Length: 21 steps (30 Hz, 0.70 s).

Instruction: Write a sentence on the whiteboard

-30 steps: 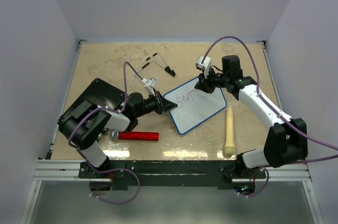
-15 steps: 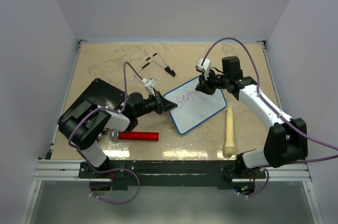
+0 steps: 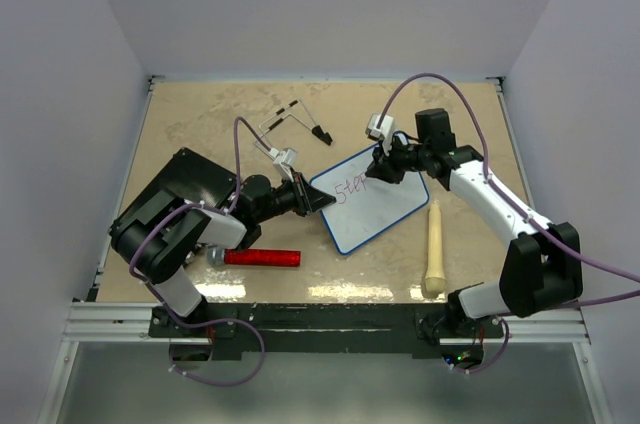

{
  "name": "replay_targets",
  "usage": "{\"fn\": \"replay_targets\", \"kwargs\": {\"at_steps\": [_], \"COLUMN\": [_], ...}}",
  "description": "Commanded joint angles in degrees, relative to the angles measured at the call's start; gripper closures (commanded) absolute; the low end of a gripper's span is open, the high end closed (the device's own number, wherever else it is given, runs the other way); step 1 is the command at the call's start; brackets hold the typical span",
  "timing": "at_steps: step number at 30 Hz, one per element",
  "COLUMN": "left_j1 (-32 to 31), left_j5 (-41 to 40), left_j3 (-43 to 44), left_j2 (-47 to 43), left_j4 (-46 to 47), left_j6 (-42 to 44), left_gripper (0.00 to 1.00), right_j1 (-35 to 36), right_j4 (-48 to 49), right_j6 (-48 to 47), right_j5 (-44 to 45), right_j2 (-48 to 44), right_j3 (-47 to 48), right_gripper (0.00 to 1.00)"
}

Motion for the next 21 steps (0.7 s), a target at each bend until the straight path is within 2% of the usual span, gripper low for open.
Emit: {"fn": "replay_targets", "kwargs": {"at_steps": [1,10,14,21], "left_j1": [-0.6,-0.5,-0.5,-0.6], "left_j5": [1.6,1.5,1.5,1.4], "left_j3": [-0.1,-0.3,-0.4,-1.2], "left_j2": [-1.0,-0.8,-1.2,-2.1], "left_j4": [4.6,4.5,3.7,3.6], "left_j6": [2.4,3.1,3.9,4.6], "left_gripper": [1.00,1.00,1.00,1.00], "right_j1": [0.2,-4.3,-8.3,-10.6], "right_j4": [-0.8,-2.1,-1.0,1.7], "right_j6": [0.8,0.7,-0.2,-0.8], "right_j5": [-4.0,-6.5,-8.2,-9.8], "right_j2": [-1.5,-8.9,-10.1,-9.9], "right_j3": [2.4,3.2,1.5,-1.2], "right_gripper": [1.00,1.00,1.00,1.00]}}
